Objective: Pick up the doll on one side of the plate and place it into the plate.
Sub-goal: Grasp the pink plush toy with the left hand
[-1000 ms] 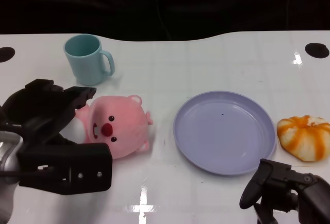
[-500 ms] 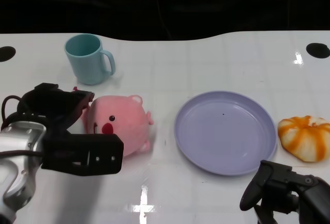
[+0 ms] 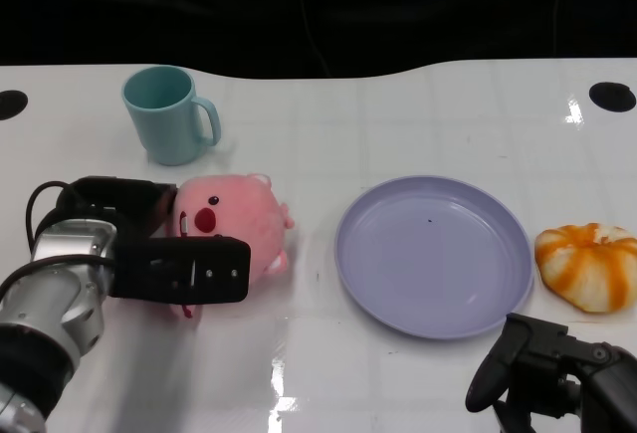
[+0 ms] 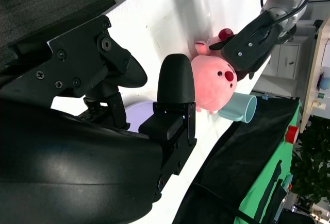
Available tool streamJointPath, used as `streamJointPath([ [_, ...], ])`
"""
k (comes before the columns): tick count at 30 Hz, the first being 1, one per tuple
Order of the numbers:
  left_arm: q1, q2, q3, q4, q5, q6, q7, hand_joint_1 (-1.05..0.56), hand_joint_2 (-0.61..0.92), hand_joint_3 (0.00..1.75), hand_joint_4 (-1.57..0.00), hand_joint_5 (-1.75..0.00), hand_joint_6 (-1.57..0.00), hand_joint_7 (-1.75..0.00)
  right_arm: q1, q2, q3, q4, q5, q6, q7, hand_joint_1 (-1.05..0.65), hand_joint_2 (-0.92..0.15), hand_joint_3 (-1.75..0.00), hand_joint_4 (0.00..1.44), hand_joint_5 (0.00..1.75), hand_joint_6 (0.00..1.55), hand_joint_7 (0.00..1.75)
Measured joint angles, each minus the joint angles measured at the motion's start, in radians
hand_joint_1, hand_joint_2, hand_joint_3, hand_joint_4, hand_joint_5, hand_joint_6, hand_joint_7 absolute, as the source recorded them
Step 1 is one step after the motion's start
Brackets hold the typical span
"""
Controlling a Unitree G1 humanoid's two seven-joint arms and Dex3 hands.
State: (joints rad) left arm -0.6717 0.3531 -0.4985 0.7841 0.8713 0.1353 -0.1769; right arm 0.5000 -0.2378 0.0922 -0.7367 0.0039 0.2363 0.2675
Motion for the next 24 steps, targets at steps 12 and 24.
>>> streamJointPath([
  [12, -0.114, -0.079, -0.026, 0.277, -0.086, -0.059, 0.015, -0.5, 0.92, 0.08, -0.67, -0.13, -0.76, -0.06, 0.011, -0.001, -0.003, -0.031, 0.001, 0.017, 0.001, -0.02, -0.62, -1.12, 0.63, 1.72, 0.55, 1.48],
  [24, -0.071, -0.077, -0.014, 0.318, -0.155, -0.185, 0.231, -0.28, 0.92, 0.4, -0.64, -1.61, -0.79, -0.65, 0.013, -0.001, -0.007, -0.03, 0.004, 0.016, 0.002, -0.01, -0.6, -1.16, 0.63, 1.73, 0.56, 1.48],
])
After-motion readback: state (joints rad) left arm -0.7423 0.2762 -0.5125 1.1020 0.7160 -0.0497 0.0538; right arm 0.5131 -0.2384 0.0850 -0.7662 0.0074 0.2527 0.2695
